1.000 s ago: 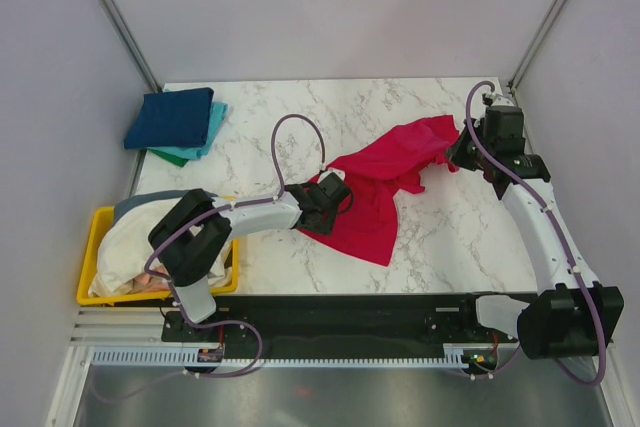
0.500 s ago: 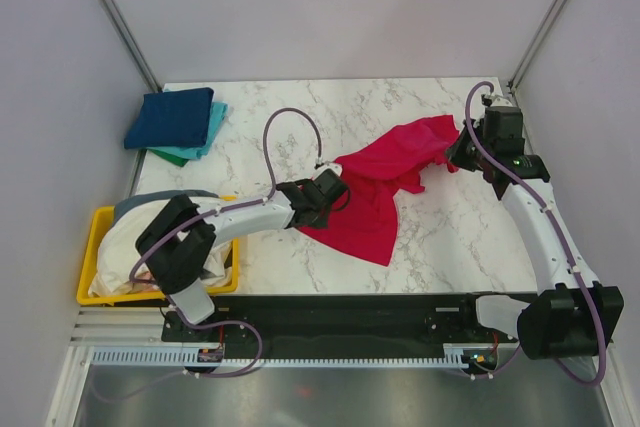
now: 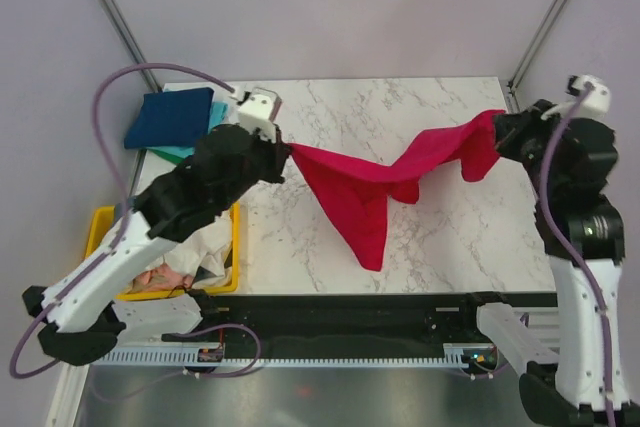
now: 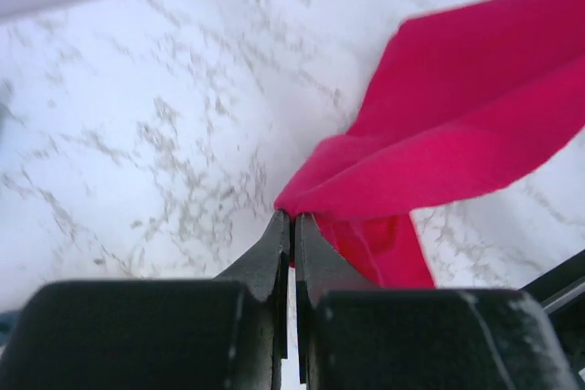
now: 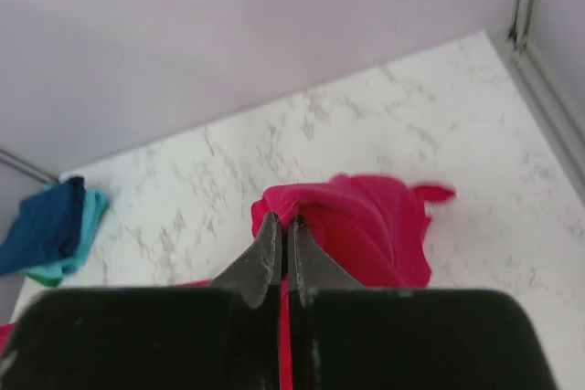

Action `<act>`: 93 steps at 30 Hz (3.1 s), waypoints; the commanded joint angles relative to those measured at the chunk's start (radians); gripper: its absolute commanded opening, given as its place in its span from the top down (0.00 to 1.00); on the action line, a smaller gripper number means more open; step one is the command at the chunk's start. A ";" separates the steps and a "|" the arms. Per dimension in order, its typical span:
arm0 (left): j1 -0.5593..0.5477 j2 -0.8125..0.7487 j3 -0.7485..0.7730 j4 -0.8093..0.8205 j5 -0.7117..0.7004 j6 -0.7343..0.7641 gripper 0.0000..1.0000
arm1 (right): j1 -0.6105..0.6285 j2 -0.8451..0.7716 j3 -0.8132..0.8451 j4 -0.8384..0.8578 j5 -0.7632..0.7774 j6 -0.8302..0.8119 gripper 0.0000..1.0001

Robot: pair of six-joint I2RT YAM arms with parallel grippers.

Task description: Fold and stack the t-shirts

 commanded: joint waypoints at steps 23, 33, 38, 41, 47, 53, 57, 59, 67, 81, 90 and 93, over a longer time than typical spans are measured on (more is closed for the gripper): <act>0.018 -0.104 0.271 0.008 -0.064 0.471 0.98 | 0.133 0.116 0.609 -0.066 0.201 -0.302 1.00; 0.635 0.578 0.317 -0.064 0.425 0.196 0.86 | 0.004 1.092 0.953 -0.312 0.212 -0.110 0.13; 0.644 0.662 0.366 -0.059 0.425 0.184 0.25 | 0.003 0.932 0.733 -0.113 0.217 -0.116 0.02; 0.643 0.671 0.366 -0.059 0.440 0.166 0.23 | 0.000 0.835 0.558 -0.025 0.170 -0.127 0.02; 0.631 0.587 0.159 0.059 0.486 0.054 0.27 | -0.003 0.769 0.231 0.139 0.107 -0.078 0.02; 0.514 0.539 -0.100 0.240 0.511 -0.034 0.29 | -0.002 0.907 0.166 0.255 -0.108 -0.040 0.02; 0.422 0.605 -0.183 0.301 0.517 -0.089 0.31 | -0.003 1.017 0.229 0.288 -0.119 0.002 0.02; 0.397 0.652 -0.205 0.306 0.480 -0.103 0.32 | -0.007 1.110 0.325 0.292 -0.156 0.036 0.02; 0.355 0.580 -0.401 0.289 0.451 -0.204 0.38 | -0.006 1.515 0.766 0.272 -0.240 0.094 0.03; 0.334 0.405 -0.661 0.246 0.351 -0.252 0.39 | -0.031 1.760 0.904 0.346 -0.093 0.191 0.02; 0.469 0.433 -0.498 0.151 0.339 -0.194 0.37 | -0.095 1.723 0.838 0.363 0.126 0.278 0.02; 0.500 0.496 -0.396 0.136 0.342 -0.171 0.37 | -0.095 1.738 0.887 0.374 0.119 0.303 0.02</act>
